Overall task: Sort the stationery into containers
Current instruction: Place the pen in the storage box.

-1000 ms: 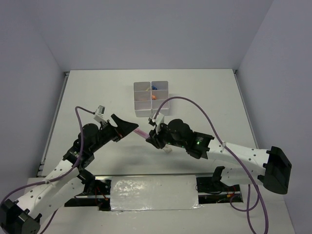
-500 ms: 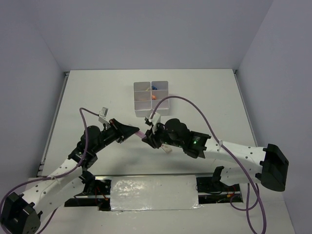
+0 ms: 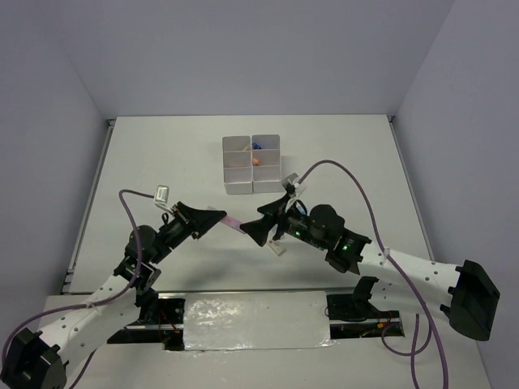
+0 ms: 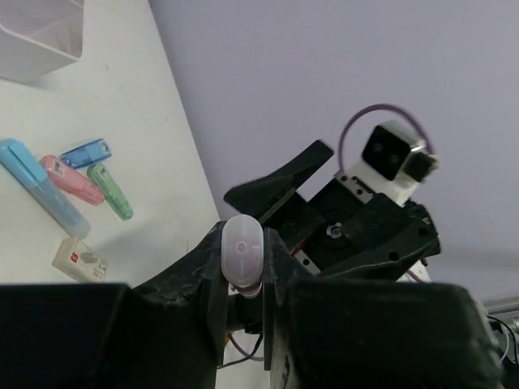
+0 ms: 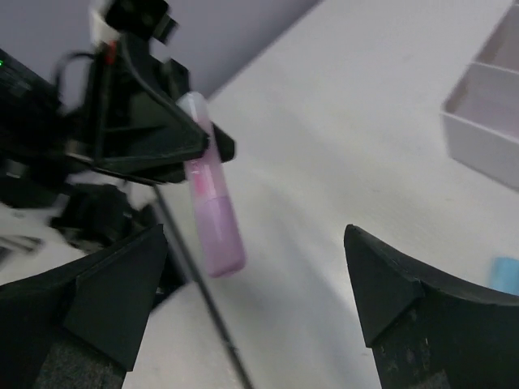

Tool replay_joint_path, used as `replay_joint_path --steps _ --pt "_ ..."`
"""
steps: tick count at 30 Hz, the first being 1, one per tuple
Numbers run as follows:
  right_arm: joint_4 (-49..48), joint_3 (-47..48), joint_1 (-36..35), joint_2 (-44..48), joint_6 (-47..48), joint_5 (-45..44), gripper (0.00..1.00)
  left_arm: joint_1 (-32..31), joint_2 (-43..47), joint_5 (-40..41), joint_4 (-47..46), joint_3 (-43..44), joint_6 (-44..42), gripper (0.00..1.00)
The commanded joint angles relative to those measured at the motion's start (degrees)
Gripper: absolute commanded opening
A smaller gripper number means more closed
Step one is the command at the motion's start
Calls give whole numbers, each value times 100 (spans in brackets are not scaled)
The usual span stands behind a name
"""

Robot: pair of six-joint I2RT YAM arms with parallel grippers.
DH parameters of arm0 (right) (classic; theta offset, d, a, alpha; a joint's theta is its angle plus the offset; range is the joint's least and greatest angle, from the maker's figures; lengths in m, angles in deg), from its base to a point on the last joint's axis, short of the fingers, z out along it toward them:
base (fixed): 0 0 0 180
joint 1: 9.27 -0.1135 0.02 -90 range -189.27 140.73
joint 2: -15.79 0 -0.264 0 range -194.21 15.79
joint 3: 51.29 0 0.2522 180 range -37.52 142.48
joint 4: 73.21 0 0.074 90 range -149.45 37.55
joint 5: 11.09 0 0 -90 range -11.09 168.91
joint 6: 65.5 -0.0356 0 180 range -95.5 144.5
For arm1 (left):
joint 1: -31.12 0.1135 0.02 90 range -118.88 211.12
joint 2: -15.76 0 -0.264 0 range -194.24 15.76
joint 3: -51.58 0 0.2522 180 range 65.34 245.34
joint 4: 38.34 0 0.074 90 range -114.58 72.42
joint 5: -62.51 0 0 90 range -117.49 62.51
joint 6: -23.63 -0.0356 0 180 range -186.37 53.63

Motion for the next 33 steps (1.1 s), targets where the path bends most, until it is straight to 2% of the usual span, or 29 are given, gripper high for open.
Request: replay_joint_path --steps 1,2,3,9,14,18,22,25,26,31,33 --pt "-1876 -745 -15 187 -1803 368 97 -8 326 319 -1332 -282 368 0" --pt "-2715 -888 -15 126 -2008 448 97 -17 406 381 -1542 -353 403 0" --pt "-3045 -977 -24 38 -2184 683 96 -17 476 486 -1675 -406 430 0" --pt "-4155 -828 -138 -639 -2818 1055 92 -35 767 522 -2466 -687 457 0" --pt "-4411 -573 -217 -999 -2968 1134 87 -44 785 461 -2388 -740 457 0" --pt "-4332 -415 -226 -1149 -2959 1099 70 -44 653 426 -2625 -854 536 0" --pt "-4305 -204 -235 -1316 -2986 1213 59 -35 626 408 -2713 -916 536 0" --pt "-4306 -134 -252 -1421 -3003 1222 46 -44 626 417 -2766 -933 518 0" --pt "-4271 -108 -252 -1439 -3003 1265 39 -44 644 426 -2757 -933 527 0" --pt "-4288 51 -287 -1685 -3126 1397 40 -44 776 549 -2591 -899 413 0" --pt "-4340 25 -279 -1694 -3109 1363 33 -44 767 505 -2441 -811 299 0"
